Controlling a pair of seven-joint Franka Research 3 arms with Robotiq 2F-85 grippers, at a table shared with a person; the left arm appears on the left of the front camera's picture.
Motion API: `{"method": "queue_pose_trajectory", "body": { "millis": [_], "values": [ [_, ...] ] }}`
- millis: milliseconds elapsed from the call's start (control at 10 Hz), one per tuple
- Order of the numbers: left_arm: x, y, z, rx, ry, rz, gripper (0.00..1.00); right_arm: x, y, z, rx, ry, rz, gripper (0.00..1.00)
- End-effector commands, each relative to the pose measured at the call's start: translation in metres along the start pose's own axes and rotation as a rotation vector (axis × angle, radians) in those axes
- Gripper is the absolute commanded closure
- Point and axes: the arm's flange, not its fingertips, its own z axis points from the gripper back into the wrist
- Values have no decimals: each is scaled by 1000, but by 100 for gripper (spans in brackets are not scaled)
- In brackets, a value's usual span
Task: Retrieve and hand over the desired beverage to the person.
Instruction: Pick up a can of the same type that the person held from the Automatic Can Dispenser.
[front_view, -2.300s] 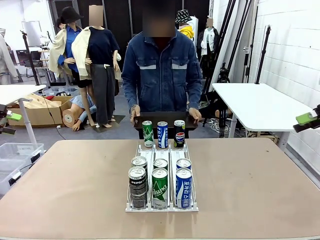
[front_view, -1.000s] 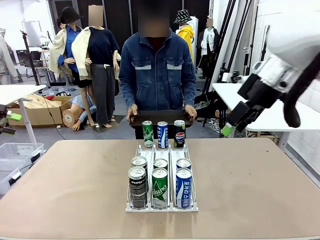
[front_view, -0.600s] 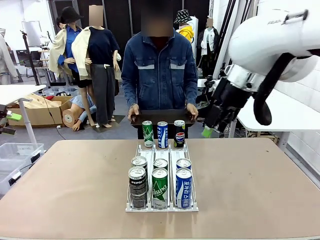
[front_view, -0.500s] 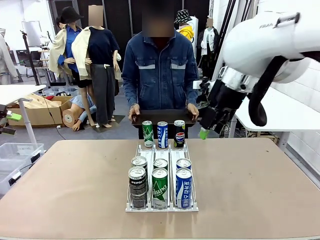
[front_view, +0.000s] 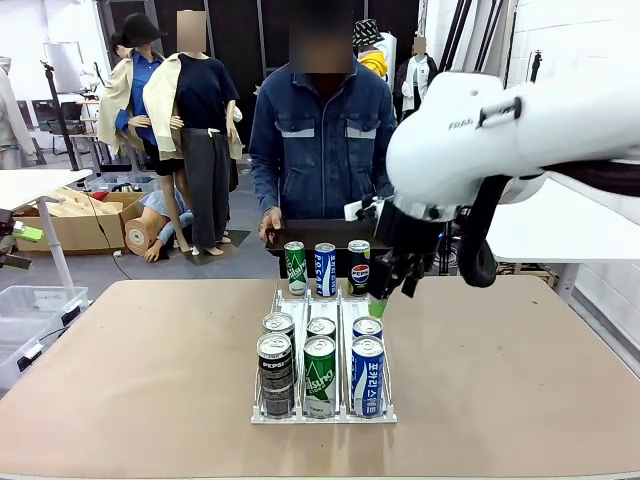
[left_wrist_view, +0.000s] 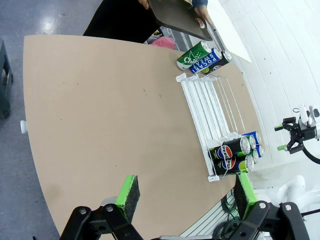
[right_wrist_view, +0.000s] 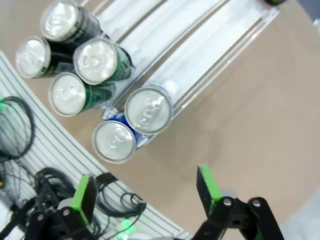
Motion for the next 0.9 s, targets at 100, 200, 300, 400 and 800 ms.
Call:
{"method": "queue_pose_trajectory", "body": {
  "millis": [100, 200, 300, 400, 800],
  "values": [
    [-1, 0, 2, -3, -3, -3, 0, 6, 22, -29, -69, 21, 20, 0],
    [-1, 0, 2, -3, -3, -3, 0, 10, 26, -37, -87, 24, 19, 0],
    [-1, 0, 2, -3, -3, -3, 0, 13, 29, -44, -103, 34, 15, 0],
    [-1, 0, 2, -3, -3, -3, 0, 15, 33, -50, -115, 39, 10, 0],
    [-1, 0, 2, -3, -3, -3, 0, 11, 30, -48, -86, 49, 31, 0]
  ]
}}
